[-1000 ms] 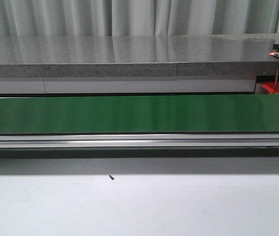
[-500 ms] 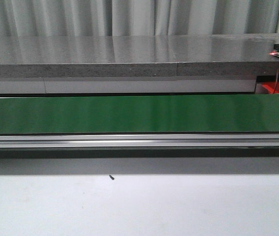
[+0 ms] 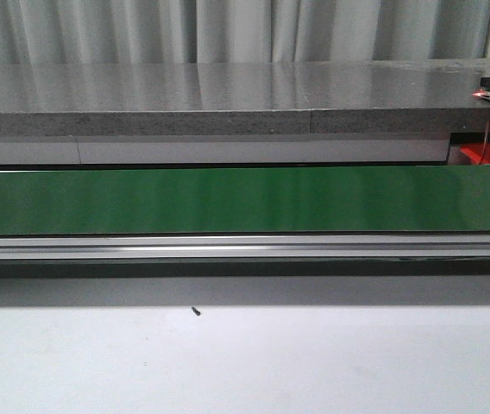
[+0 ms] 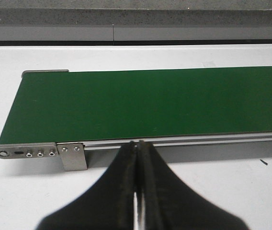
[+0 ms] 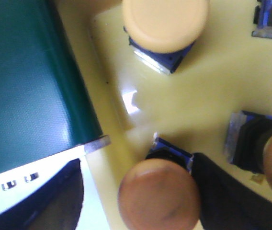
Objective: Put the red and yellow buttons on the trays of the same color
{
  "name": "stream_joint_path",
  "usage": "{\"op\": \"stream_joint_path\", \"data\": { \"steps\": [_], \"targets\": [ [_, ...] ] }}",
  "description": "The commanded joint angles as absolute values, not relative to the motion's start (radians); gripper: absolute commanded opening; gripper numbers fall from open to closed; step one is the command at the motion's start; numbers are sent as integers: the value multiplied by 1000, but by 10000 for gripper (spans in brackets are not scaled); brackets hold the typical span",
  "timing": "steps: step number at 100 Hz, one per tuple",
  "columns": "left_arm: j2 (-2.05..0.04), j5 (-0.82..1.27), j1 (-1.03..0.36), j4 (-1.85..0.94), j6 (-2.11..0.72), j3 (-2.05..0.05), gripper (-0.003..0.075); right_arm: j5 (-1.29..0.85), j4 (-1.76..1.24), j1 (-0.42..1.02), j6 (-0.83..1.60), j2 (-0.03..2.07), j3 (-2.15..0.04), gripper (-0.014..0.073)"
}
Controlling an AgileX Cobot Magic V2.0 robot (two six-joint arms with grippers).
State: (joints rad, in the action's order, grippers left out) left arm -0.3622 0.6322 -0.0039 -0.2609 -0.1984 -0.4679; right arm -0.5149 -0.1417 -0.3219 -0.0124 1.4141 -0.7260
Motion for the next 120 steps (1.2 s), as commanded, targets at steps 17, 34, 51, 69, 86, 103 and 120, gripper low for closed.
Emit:
{"op": "stream_joint_path", "data": {
  "steps": [17, 34, 51, 69, 86, 103, 120],
  "targets": [
    [-368, 564, -14, -280, -198, -494, -20, -450, -139, -328, -13, 1339, -747, 498],
    [-368, 564, -14, -280, -198, -494, -20, -440, -132, -328, -13, 1263, -747, 498],
    [-368, 564, -14, -280, -198, -494, -20, -435, -126, -323, -13, 1178, -747, 498],
    [-368, 564, -14, -280, -198, -494, -20, -420, -123, -262, 37, 1085, -747, 266],
    [-368, 564, -14, -280, -198, -494, -20, -413, -121, -174, 37, 1005, -747, -99],
    [-368, 564, -14, -280, -198, -494, -20, -363, -123, -97, 37, 917, -733, -118],
    [-368, 564, -14, -280, -198, -494, -20, -286, -123, -39, 37, 825, -680, -118]
  ]
}}
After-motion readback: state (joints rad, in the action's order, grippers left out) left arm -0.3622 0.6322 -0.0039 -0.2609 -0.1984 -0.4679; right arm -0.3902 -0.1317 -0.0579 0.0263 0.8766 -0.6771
